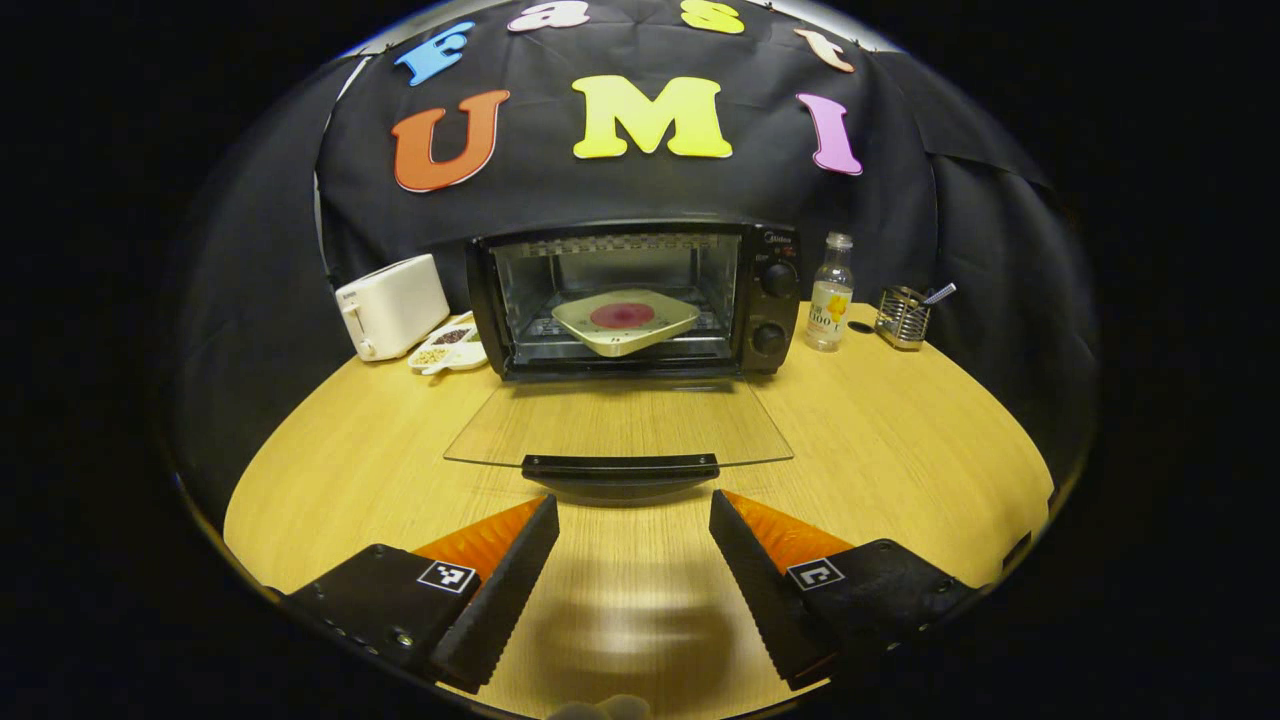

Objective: Open the electric oven with the left hand, put the food in, and close the electric oven.

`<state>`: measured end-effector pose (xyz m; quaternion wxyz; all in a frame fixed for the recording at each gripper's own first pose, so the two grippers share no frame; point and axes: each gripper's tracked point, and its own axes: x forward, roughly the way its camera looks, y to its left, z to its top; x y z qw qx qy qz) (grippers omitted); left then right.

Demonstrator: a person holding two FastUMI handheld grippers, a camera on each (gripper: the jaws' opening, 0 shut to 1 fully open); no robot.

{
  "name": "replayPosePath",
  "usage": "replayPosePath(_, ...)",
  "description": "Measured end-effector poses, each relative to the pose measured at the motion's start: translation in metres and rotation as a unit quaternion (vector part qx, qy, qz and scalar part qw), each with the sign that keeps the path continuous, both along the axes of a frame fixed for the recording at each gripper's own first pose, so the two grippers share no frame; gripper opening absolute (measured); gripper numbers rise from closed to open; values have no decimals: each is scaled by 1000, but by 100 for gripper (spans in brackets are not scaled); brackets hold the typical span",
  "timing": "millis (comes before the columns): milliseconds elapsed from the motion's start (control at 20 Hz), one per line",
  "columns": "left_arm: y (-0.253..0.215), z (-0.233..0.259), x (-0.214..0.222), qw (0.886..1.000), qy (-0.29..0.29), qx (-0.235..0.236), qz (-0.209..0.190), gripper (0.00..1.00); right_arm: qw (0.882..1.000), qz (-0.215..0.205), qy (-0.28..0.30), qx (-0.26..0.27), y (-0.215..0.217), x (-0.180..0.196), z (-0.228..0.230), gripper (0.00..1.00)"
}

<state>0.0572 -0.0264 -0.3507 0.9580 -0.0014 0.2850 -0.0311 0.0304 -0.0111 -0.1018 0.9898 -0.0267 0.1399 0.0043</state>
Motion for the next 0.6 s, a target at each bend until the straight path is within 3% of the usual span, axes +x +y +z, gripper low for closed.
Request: replayPosePath(600,6,-49,31,999,34,-2,-12,97,998,-60,33,6,2,-4,-11,100)
